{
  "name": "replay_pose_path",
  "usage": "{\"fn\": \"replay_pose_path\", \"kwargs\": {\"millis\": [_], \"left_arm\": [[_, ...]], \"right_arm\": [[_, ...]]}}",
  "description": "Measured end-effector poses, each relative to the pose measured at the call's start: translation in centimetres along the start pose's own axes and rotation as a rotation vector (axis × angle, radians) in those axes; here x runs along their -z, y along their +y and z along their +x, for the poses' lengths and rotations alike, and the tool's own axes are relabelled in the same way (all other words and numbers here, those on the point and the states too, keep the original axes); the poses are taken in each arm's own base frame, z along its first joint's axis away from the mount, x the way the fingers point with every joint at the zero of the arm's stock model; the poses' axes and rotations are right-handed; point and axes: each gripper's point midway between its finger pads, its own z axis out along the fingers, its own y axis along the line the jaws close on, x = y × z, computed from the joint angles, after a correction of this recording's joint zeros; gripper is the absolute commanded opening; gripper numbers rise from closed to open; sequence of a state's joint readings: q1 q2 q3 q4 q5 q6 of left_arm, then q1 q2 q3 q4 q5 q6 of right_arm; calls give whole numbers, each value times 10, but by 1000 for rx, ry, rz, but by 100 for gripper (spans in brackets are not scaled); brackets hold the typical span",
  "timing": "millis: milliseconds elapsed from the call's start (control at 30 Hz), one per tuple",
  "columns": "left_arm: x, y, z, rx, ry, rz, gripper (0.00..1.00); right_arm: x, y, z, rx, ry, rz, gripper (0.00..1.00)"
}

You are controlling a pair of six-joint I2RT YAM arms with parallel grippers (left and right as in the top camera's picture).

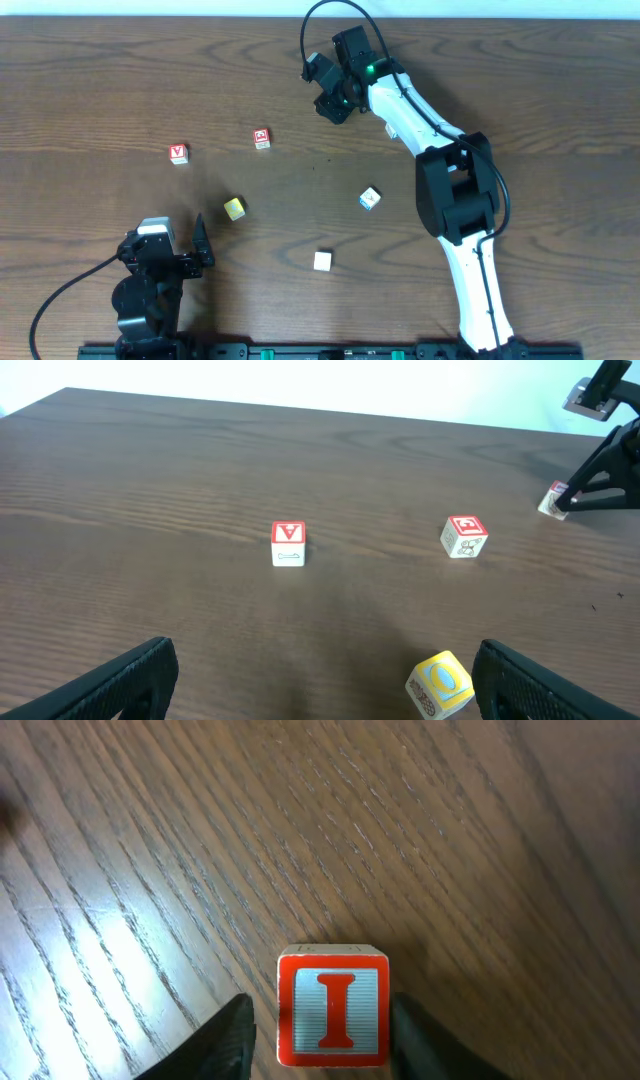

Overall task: Spell out Ai2
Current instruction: 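Close the right gripper on the red 'I' block and lift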

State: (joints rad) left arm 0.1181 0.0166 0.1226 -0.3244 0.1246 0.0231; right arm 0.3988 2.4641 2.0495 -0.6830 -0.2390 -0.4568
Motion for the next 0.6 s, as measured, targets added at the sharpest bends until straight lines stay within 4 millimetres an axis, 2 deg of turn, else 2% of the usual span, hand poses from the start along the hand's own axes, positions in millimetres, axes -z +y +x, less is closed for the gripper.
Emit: {"fn": "replay_pose_path", "kwargs": {"millis": [167,200,233,267,600], "left_arm": [[0,0,0,0,0,0,95],[0,0,0,0,0,0,95],[0,0,0,0,0,0,95],[0,0,0,0,0,0,95],[0,0,0,0,0,0,95]], "right_arm": [[0,0,0,1,0,-1,35],[0,0,0,3,0,0,29],[0,0,0,2,0,-1,13],[0,0,0,5,-1,0,8],[0,0,-2,1,-7,-1,1]]}}
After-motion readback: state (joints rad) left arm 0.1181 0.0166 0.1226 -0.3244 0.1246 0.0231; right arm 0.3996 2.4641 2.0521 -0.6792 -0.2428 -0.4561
